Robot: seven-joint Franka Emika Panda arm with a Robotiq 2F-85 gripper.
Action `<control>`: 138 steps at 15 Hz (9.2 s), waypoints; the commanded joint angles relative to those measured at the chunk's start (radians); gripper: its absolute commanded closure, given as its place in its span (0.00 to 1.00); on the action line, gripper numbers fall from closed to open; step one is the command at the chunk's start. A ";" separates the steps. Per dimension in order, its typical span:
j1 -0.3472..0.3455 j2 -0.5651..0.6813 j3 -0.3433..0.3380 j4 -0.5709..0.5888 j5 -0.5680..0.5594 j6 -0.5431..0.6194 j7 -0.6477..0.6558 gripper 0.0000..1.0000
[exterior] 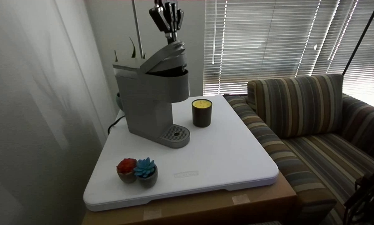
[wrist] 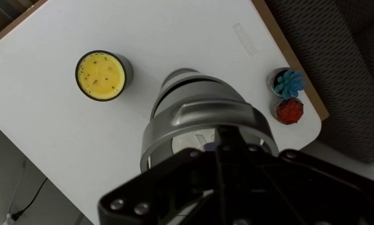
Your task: Close the grey coffeemaker's chamber
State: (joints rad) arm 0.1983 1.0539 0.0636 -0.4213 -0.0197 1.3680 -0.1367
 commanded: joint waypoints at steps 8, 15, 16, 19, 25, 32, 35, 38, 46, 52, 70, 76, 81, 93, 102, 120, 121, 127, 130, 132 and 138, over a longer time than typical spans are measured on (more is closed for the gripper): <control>-0.014 -0.003 -0.001 -0.013 0.007 -0.043 0.019 1.00; -0.021 0.006 0.009 -0.006 0.022 -0.054 0.063 1.00; -0.023 0.008 0.013 -0.010 0.026 -0.058 0.064 1.00; -0.028 0.019 0.022 -0.018 0.045 -0.078 0.053 1.00; -0.036 0.058 0.021 -0.013 0.079 -0.108 0.045 1.00; -0.024 0.059 0.004 0.012 0.066 -0.074 0.044 1.00; -0.022 0.057 0.004 0.013 0.066 -0.074 0.045 0.99; -0.021 0.058 0.004 0.013 0.066 -0.073 0.045 0.99; -0.025 0.052 0.000 0.019 0.062 -0.047 0.041 1.00; -0.021 0.043 -0.004 0.024 0.054 -0.013 0.038 1.00; -0.008 -0.054 -0.035 0.014 -0.012 -0.084 0.084 1.00; -0.017 0.000 -0.016 0.033 0.016 -0.125 0.120 1.00; -0.024 0.045 0.004 0.038 0.063 -0.144 0.169 1.00; -0.018 0.087 -0.025 0.052 0.082 -0.137 0.330 1.00; -0.017 0.135 -0.016 0.056 0.086 -0.154 0.367 1.00; -0.006 0.056 -0.042 0.043 0.027 -0.064 0.358 1.00; -0.008 0.051 -0.042 0.041 0.027 -0.069 0.365 1.00; -0.013 0.031 -0.038 0.029 0.039 -0.125 0.420 1.00; -0.013 0.043 -0.037 0.057 0.034 -0.183 0.456 1.00; -0.014 0.044 -0.034 0.058 0.037 -0.216 0.474 1.00; -0.021 0.050 -0.024 0.031 0.063 -0.180 0.468 1.00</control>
State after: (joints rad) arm 0.1897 1.1081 0.0318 -0.3689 0.0199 1.1664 0.3366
